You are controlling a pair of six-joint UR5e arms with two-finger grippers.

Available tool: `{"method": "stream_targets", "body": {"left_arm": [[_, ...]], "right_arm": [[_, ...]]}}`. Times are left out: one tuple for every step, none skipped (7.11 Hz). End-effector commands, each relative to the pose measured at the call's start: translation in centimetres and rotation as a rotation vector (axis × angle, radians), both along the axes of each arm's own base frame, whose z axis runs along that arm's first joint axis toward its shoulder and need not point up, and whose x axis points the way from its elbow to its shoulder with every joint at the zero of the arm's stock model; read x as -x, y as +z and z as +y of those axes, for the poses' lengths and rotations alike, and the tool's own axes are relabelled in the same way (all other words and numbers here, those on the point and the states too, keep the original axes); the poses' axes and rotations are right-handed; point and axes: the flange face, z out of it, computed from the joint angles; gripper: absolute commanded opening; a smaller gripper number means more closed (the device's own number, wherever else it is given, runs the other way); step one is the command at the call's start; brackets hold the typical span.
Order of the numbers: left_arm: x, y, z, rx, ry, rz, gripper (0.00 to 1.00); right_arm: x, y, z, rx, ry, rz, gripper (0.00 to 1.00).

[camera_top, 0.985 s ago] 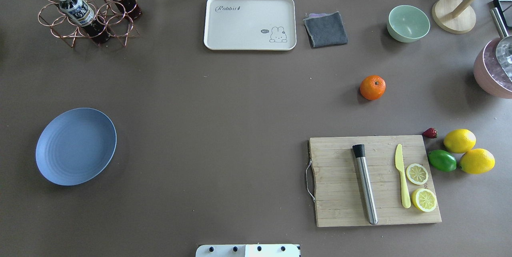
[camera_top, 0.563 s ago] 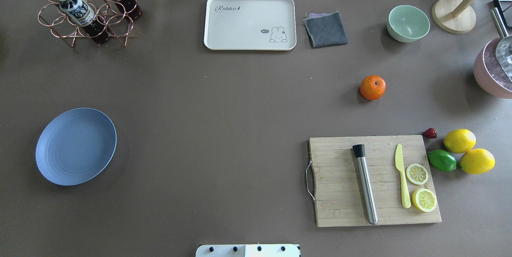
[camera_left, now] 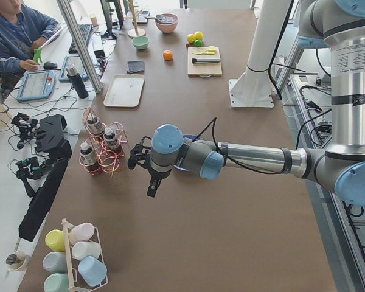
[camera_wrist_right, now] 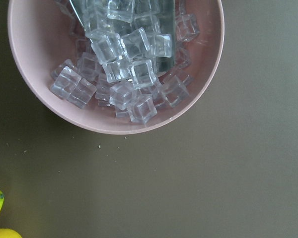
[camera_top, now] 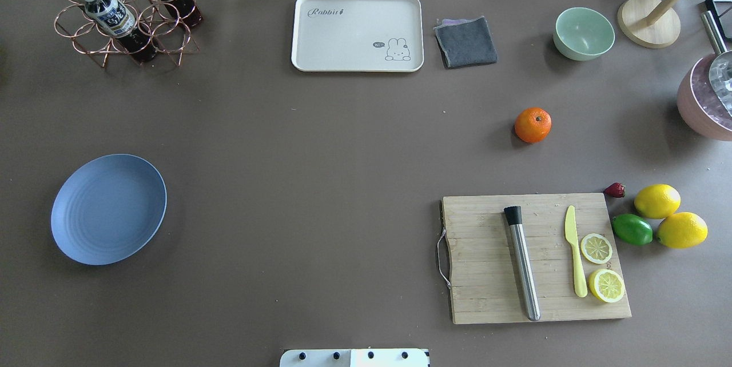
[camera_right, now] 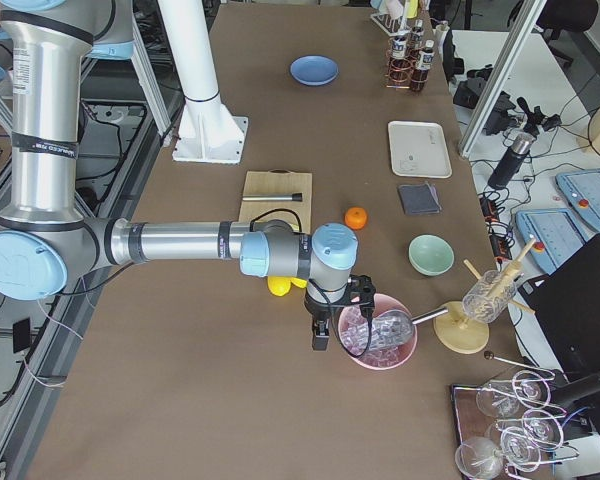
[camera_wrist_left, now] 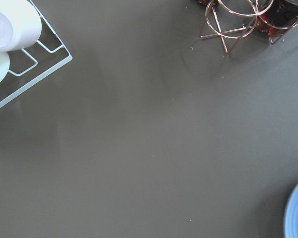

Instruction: Pick orange to plate

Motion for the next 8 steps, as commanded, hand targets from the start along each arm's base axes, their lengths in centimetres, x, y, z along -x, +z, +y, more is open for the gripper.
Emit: {"method": "stream_targets", "body": {"left_arm": [[-1.4, -2.0, -1.9, -0.048, 0.041, 0.089, 0.98], [-2.6, -3.5, -4.7, -0.057, 0.047, 0.102, 0.98], [-3.3, -3.5, -4.7, -0.023, 0.030, 0.106, 0.99], [-6.1, -3.0, -4.7, 0.006, 0.059, 0.100, 0.99], [-9.5, -2.6, -4.7, 0.060, 0.026, 0.037, 0.98], [-13.4, -1.6, -3.4, 0.068, 0.047, 0.028, 0.98], [-16.1, 0.1, -1.3, 0.082, 0.063, 0.050, 0.98], [-18.0, 2.7, 1.2, 0.082, 0.063, 0.071, 0.97]], "right_arm": [[0.1, -0.1, -0.2, -0.001, 0.000, -0.001, 1.00], [0.2, -0.7, -0.6, -0.024, -0.003, -0.006, 1.00], [0.9, -1.7, -1.7, -0.141, -0.015, -0.004, 1.00], [0.9, -2.4, -2.2, -0.244, 0.015, 0.003, 1.00], [1.9, -3.2, -2.6, -0.184, 0.104, -0.016, 1.00], [3.8, -4.4, -2.8, -0.157, 0.124, -0.025, 1.00], [4.6, -4.6, -2.8, -0.157, 0.113, -0.030, 1.00], [5.5, -5.0, -2.9, -0.165, 0.094, -0.036, 1.00]]}}
